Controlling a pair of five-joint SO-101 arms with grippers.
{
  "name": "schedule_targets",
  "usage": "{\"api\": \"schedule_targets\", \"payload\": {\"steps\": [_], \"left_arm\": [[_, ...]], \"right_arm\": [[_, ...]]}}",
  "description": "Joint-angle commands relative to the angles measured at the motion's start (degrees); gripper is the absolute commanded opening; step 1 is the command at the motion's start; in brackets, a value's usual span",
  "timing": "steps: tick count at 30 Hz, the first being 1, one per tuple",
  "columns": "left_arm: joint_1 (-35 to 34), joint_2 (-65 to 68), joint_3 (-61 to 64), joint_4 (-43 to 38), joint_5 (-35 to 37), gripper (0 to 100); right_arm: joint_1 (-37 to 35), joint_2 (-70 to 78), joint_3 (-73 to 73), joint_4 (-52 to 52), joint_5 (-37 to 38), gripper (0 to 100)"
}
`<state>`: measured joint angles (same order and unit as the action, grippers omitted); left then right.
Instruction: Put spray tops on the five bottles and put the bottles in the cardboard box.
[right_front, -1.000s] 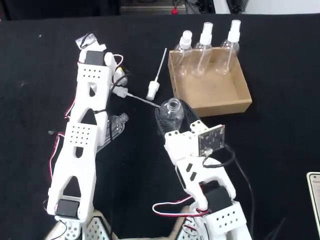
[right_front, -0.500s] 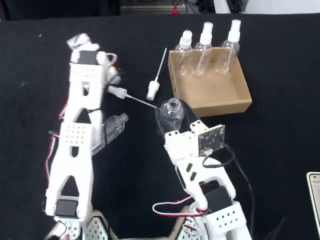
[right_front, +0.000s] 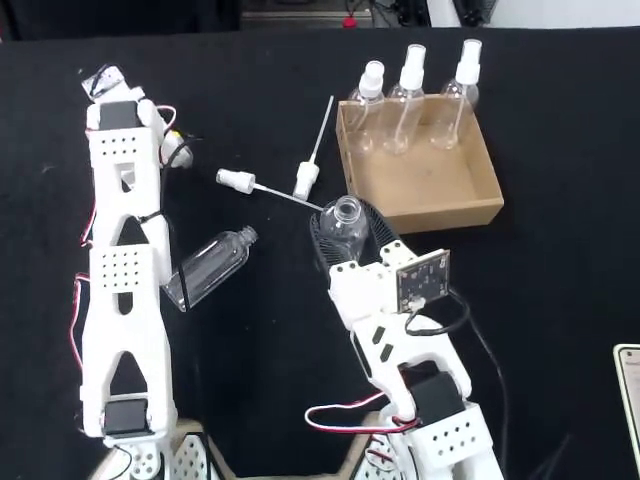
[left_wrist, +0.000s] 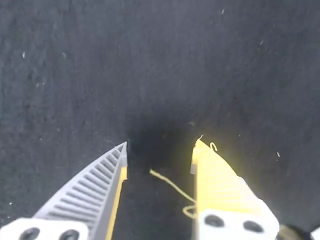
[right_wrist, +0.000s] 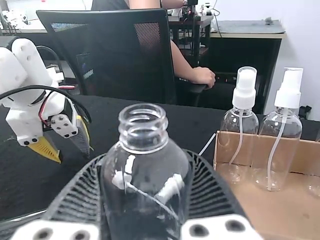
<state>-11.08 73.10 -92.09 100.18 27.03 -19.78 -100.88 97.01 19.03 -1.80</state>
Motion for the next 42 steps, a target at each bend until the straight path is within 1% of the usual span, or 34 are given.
{"api": "schedule_targets", "payload": {"steps": [1,5,8,11,14,17,20,22,26,28,33,36,42], "left_arm": [[1.89,-7.03,-3.12,0.79,-0.97,21],[4.09,-9.67,-2.86,0.97,-3.08,21],[5.32,-11.78,-1.63,0.97,-3.16,21],[7.69,-15.56,5.76,0.97,-3.08,21],[10.51,-22.42,17.98,0.97,-2.99,21],[12.62,-29.36,27.56,0.35,-1.41,21],[13.41,-33.41,31.69,-1.85,-0.79,21],[13.85,-33.67,33.01,-2.99,1.58,21],[14.02,-33.58,36.0,-3.43,6.86,29],[14.02,-33.85,37.85,-5.19,8.26,29],[14.64,-33.58,40.13,-9.58,10.11,27],[14.81,-34.11,45.58,-12.31,11.87,26],[14.64,-34.46,54.2,-21.1,12.22,26]], "right_arm": [[0.79,-1.36,-0.13,-0.09,0.44,1.8],[0.79,-1.36,-0.13,-0.09,0.44,1.8],[0.79,-1.36,-0.13,-0.18,0.44,1.8],[0.79,-1.36,-0.13,-0.18,0.44,1.8],[0.79,-1.36,-0.13,-0.18,0.44,1.8],[0.62,-1.36,-0.13,-0.18,0.53,1.8],[0.62,-1.36,-0.13,-0.18,0.53,1.8],[0.62,-1.36,-0.13,-0.18,0.53,1.8],[0.62,-1.36,-0.13,0.09,0.53,1.8],[0.62,-1.36,-0.13,0.09,0.53,1.8],[0.62,-1.36,-0.13,0.18,0.53,1.8],[0.62,-1.36,-0.13,0.18,0.53,1.8],[0.62,-1.36,-0.13,0.18,0.53,1.8]]}}
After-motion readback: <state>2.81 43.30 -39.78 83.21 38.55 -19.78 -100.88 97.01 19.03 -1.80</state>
